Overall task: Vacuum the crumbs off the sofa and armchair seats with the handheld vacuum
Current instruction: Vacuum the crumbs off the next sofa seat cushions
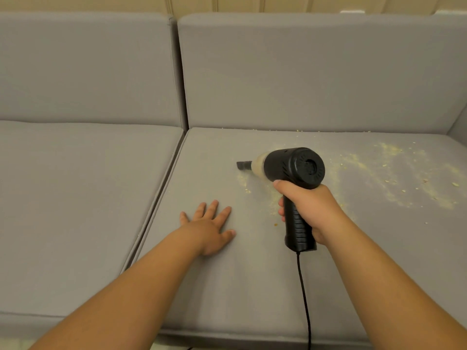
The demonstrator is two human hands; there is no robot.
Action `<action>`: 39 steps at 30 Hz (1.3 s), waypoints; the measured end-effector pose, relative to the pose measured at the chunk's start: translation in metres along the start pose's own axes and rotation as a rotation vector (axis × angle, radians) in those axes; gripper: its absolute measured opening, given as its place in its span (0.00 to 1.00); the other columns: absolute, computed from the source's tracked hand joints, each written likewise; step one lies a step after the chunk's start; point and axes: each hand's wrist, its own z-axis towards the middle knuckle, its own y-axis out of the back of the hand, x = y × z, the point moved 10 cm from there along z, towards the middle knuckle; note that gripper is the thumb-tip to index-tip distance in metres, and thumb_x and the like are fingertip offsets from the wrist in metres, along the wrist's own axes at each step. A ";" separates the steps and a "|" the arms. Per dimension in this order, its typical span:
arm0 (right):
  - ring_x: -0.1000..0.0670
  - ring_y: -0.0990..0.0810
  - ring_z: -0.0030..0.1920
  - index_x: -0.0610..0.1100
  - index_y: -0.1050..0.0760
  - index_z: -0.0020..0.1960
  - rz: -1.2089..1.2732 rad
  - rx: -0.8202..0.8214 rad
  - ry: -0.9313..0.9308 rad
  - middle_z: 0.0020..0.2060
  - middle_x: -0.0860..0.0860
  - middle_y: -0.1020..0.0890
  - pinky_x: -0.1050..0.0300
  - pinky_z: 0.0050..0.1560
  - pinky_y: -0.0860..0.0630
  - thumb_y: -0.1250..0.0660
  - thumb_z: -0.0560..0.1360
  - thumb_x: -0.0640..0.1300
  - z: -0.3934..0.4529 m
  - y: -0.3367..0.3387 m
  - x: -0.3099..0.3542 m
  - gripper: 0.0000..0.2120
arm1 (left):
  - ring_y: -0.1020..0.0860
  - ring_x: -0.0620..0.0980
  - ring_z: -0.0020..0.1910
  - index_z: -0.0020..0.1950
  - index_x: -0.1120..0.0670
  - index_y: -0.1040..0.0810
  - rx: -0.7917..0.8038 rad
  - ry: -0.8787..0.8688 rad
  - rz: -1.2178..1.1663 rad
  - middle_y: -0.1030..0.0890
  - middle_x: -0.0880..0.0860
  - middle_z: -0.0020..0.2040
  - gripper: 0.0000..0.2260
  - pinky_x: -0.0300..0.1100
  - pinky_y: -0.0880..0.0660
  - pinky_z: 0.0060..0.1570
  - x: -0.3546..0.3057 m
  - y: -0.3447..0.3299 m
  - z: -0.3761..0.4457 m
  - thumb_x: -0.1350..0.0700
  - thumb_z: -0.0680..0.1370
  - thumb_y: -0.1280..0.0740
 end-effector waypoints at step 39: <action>0.47 0.17 0.33 0.39 0.18 0.52 0.105 -0.013 -0.006 0.35 0.43 0.16 0.53 0.38 0.15 0.22 0.76 0.46 -0.033 0.005 -0.018 0.12 | 0.64 0.55 0.83 0.82 0.36 0.63 0.005 0.012 -0.016 0.65 0.46 0.84 0.33 0.71 0.57 0.76 0.004 -0.008 -0.012 0.30 0.82 0.53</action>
